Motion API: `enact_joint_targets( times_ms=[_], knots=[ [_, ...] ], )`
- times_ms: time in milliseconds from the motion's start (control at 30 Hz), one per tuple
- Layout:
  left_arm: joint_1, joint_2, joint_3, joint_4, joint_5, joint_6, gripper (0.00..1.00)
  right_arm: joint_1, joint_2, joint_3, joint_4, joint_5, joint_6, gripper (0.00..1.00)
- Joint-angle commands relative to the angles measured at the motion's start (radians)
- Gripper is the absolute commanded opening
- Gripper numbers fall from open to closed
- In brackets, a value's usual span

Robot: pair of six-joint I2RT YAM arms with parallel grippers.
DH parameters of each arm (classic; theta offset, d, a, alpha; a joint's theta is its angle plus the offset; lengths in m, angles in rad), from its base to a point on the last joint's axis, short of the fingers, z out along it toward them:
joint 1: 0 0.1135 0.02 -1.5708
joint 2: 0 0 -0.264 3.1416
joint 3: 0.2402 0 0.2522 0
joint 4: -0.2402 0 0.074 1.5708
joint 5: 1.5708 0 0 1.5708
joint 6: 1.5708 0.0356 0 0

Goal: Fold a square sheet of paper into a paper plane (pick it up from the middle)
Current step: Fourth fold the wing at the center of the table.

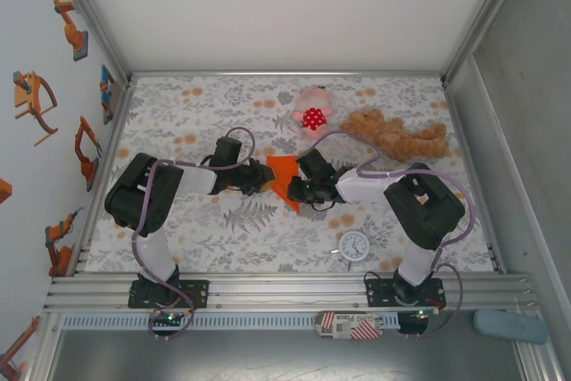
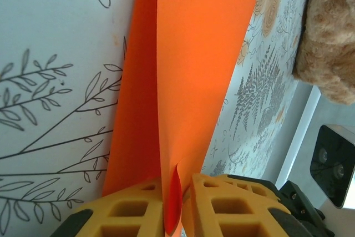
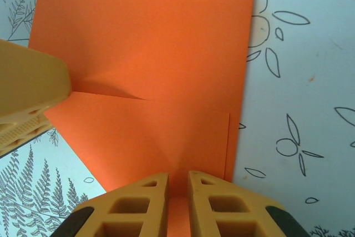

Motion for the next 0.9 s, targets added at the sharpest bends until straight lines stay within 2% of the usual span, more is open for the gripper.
enact_joint_targets(
  times_ms=[0, 100, 200, 500, 533, 567, 633, 733, 867],
  knots=[
    [0.005, 0.000, 0.017, 0.023, 0.036, 0.039, 0.17, -0.014, -0.008, 0.010, -0.028, 0.012, -0.012, 0.18],
    [0.008, -0.005, 0.017, 0.018, 0.038, 0.049, 0.16, -0.017, -0.012, 0.010, -0.028, 0.011, -0.018, 0.19],
    [0.012, -0.012, 0.017, 0.002, 0.036, 0.058, 0.10, -0.017, -0.033, 0.004, -0.015, 0.013, -0.036, 0.22],
    [0.032, -0.061, 0.018, -0.084, -0.043, 0.044, 0.05, -0.017, -0.198, -0.005, -0.049, 0.125, -0.248, 0.35],
    [0.038, -0.074, 0.015, -0.094, -0.063, 0.036, 0.05, -0.017, -0.207, -0.008, -0.048, 0.133, -0.267, 0.47],
    [0.043, -0.088, 0.014, -0.115, -0.086, 0.030, 0.05, -0.016, -0.214, -0.010, -0.048, 0.142, -0.281, 0.53],
    [0.055, -0.112, 0.011, -0.157, -0.130, 0.017, 0.06, -0.012, -0.219, -0.011, -0.045, 0.161, -0.314, 0.60],
    [0.064, -0.149, 0.014, -0.214, -0.188, -0.008, 0.06, 0.013, -0.213, 0.003, -0.042, 0.208, -0.378, 0.59],
    [0.061, -0.171, 0.055, -0.322, -0.245, -0.020, 0.06, 0.078, -0.162, 0.042, -0.029, 0.272, -0.481, 0.46]
  ],
)
